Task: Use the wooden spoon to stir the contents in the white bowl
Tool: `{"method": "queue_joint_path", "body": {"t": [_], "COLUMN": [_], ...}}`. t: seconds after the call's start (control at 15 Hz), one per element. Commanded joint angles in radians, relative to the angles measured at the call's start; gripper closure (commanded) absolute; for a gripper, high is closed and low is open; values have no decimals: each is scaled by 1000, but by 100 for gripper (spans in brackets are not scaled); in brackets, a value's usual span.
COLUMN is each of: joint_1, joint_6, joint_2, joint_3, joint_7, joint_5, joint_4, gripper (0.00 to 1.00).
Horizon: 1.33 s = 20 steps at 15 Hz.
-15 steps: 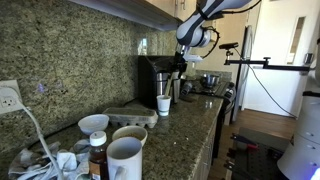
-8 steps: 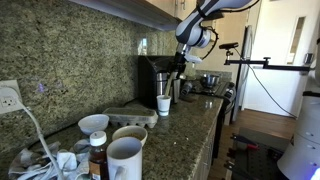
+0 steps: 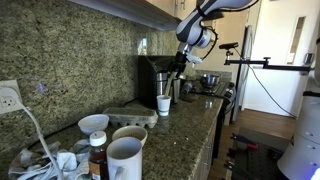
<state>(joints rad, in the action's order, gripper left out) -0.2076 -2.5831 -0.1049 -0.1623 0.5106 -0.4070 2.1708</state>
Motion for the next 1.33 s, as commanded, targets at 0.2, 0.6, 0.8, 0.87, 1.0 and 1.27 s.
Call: {"method": "queue_joint_path", "body": {"t": [0.2, 0.6, 0.8, 0.87, 1.0, 1.27], "joint_1": [-27, -32, -36, -37, -39, -30], "joint_6": [-36, -58, -62, -63, -67, -75], "joint_2": [-20, -35, -36, -36, -39, -43], "joint_3": [30, 41, 41, 41, 41, 33], "joint_7": [159, 228, 241, 244, 245, 257], "joint_5": [-138, -195, -210, -211, -211, -216], "joint_4": [-24, -32, -31, -31, -31, -32], "gripper": [0, 0, 29, 32, 47, 78]}}
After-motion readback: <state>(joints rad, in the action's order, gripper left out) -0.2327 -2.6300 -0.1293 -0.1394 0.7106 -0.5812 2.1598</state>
